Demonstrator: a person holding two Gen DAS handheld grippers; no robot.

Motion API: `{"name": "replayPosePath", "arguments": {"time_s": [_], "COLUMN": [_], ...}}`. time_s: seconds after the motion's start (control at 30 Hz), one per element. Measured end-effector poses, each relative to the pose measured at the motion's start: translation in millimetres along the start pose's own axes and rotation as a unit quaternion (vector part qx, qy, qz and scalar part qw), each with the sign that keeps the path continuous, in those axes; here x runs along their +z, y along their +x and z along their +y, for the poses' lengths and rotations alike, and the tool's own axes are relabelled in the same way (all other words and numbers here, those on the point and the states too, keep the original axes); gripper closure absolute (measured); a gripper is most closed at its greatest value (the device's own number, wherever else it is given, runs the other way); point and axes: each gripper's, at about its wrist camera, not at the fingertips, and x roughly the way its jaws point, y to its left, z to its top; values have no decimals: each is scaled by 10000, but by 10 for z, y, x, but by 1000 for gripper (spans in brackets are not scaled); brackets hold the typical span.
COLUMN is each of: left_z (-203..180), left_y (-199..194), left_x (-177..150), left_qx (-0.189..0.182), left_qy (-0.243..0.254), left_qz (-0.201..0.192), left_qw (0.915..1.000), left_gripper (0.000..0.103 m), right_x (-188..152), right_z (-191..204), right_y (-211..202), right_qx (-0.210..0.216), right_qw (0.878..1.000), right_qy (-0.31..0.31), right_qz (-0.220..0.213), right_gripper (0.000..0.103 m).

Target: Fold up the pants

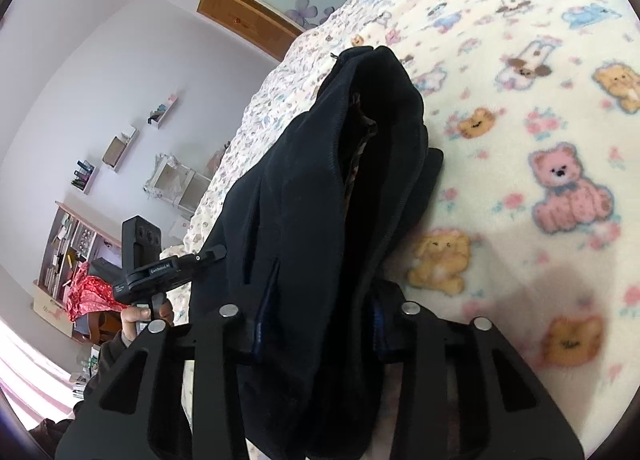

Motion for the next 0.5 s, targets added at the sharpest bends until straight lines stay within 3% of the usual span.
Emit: {"name": "replayPosePath", "arguments": {"time_s": [0.13,0.5], "left_z": [-132,-430], "left_y": [-90,-415], "left_x": [-25,-54], "left_qx": [216,69], "left_qy": [261,517], "left_qz": [-141,-592], "left_qw": [9993,9969], "left_gripper": [94,95], "right_x": [-1,91], "right_z": [107,368], "right_y": [-47,-119], "right_qx": [6,22], "right_qw": [10000,9994], "right_qy": [-40,-253], "right_qz": [-85,-227], "right_gripper": [68,70]}}
